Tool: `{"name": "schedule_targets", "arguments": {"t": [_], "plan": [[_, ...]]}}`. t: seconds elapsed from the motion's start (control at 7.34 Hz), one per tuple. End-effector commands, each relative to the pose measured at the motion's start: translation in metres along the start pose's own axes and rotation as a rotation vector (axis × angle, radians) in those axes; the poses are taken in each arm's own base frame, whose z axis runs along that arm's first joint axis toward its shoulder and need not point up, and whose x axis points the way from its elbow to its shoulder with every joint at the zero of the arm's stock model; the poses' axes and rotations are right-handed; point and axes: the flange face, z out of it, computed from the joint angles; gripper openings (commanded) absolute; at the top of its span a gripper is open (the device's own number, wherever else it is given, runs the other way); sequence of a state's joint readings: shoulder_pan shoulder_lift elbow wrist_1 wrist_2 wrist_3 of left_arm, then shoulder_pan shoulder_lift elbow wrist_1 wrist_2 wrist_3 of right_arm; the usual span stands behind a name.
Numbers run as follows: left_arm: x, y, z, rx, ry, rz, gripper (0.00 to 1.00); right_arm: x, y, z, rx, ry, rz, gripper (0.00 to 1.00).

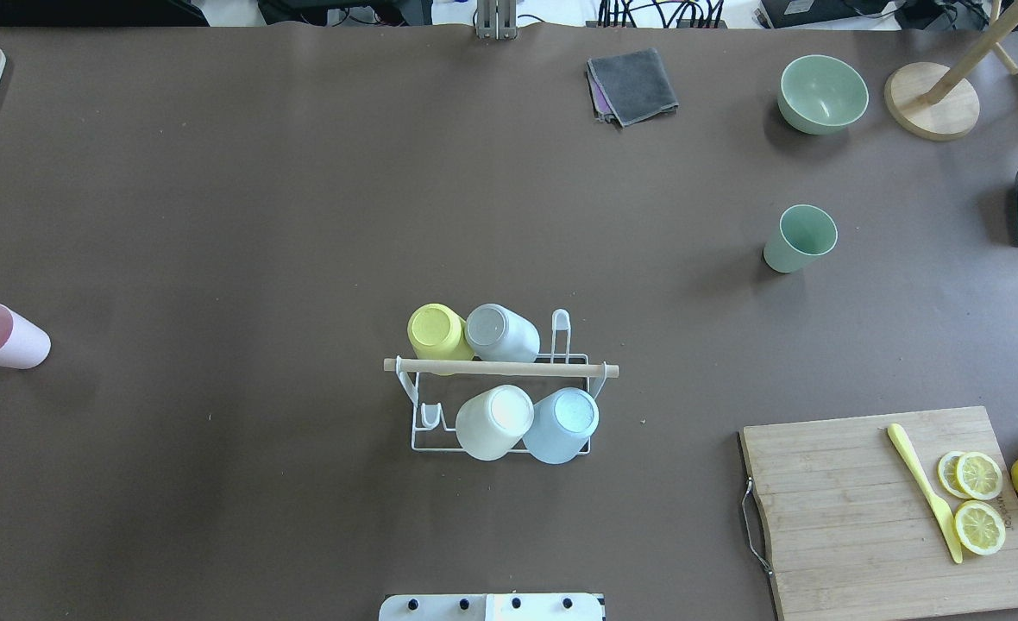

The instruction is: Place cup on cup holder

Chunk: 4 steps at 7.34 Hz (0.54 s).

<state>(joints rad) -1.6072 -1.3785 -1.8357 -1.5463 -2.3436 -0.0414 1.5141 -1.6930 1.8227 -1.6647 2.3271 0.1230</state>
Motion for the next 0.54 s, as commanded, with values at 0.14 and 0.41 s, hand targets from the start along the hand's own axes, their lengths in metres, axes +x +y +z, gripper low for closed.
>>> {"name": "schedule_targets", "arguments": {"t": [0.14, 0.41], "plan": [[0.000, 0.000, 0.001, -0.002, -0.001, -0.001, 0.98, -0.061, -0.036, -0.001, 0.007, 0.005, -0.120, 1.00], [-0.001, 0.000, 0.001, -0.002, -0.001, -0.001, 0.98, -0.116, -0.061, -0.001, 0.010, -0.005, -0.205, 1.00]]}}
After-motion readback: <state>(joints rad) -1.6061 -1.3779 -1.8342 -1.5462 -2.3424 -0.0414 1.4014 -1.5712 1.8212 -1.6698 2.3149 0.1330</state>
